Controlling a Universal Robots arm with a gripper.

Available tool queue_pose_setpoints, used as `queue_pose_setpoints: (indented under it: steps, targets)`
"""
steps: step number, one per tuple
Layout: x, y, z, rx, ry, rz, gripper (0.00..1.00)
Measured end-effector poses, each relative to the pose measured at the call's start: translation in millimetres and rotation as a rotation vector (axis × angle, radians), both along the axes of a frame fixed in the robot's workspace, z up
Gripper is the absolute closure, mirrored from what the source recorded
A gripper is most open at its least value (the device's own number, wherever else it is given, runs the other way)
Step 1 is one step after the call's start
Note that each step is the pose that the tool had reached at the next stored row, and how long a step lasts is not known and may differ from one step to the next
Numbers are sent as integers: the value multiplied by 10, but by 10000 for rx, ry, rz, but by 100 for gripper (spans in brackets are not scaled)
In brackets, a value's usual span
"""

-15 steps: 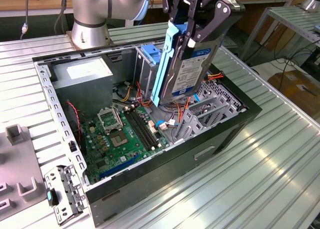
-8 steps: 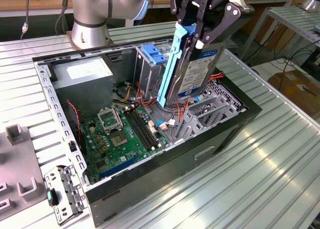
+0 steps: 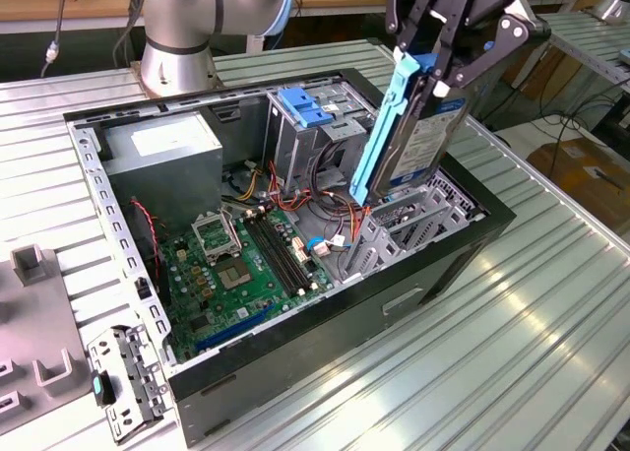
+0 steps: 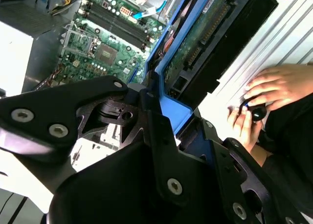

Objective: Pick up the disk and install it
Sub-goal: 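Insert the disk into the insertion slot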

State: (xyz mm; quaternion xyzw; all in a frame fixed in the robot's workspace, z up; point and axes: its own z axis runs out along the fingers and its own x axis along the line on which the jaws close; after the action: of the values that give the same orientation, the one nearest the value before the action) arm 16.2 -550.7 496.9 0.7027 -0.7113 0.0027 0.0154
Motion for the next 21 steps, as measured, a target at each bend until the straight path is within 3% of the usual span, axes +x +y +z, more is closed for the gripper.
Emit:
queue_pose_setpoints:
  steps: [7, 9, 12, 21]
  targets:
    - [316, -23, -152, -3, 0, 0, 63]
    - [369, -23, -191, -4, 1, 1, 63]
    - [388, -23, -247, -2, 0, 0, 63]
    - [388, -23, -253, -3, 0, 0, 63]
